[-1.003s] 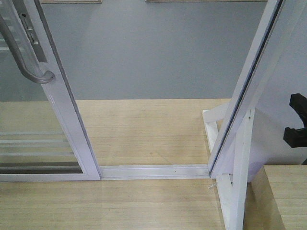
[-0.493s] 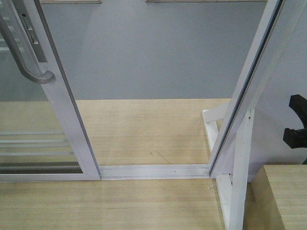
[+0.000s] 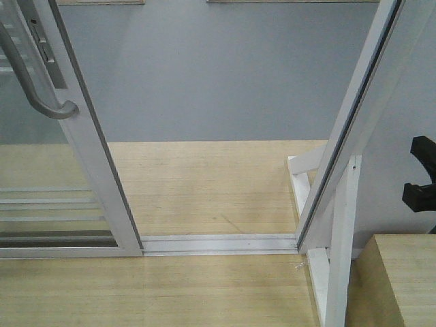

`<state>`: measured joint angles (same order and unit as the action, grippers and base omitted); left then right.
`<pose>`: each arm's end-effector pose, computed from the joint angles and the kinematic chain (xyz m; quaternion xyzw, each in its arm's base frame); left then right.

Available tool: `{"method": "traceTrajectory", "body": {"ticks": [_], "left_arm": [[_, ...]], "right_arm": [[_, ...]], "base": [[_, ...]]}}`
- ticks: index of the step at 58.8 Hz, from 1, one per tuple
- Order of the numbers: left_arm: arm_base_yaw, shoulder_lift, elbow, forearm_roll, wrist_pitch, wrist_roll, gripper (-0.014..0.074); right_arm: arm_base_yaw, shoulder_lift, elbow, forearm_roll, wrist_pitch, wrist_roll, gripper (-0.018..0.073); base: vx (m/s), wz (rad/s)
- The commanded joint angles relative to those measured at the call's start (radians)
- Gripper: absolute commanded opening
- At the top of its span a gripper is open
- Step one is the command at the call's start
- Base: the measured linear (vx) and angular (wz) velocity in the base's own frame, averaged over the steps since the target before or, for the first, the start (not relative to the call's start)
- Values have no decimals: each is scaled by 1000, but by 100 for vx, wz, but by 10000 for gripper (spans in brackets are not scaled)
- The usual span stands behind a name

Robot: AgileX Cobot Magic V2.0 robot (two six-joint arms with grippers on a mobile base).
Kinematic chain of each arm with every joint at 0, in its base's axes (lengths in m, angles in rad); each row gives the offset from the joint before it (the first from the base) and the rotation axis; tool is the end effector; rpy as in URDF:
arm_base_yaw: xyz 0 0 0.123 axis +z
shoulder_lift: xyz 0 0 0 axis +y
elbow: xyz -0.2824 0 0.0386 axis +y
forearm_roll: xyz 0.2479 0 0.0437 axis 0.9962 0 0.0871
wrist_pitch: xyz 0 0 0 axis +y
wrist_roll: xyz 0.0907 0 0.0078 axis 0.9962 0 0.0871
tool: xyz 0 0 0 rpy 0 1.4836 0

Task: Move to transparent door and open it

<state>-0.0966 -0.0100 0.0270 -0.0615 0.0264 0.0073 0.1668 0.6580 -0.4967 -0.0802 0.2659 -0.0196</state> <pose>0.0565 -0.0056 0.2021 0.0153 0.6913 -0.0550 0.7203 0.1361 0.0210 0.2992 -0.1013 0.8100 0.0116 0.5775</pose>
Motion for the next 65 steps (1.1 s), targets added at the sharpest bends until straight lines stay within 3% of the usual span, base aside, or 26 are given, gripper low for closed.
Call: {"method": "traceTrajectory", "body": {"ticks": [1,37,45,52,65], "left_arm": [[0,-14,31,-9,-76,-15,-6],[0,-14,31,-9,-76,-15,-6],[0,-14,31,-9,-76,-15,-6],[0,-14,31,-9,-76,-15,-6],[0,-14,31,-9,-76,-15,-6]], "right_arm": [[-6,-1,-29,-6,-72,-6,281],[-6,-1,-29,-6,-72,-7,281],[-7,-39,-28,-75,-54,-10,188],[-84,-124,14,-48,-76,-5,-15],[-265,-318,196,34,-179,-6,-11]], "base": [[0,0],[0,0],[0,0],[0,0],[0,0]]}}
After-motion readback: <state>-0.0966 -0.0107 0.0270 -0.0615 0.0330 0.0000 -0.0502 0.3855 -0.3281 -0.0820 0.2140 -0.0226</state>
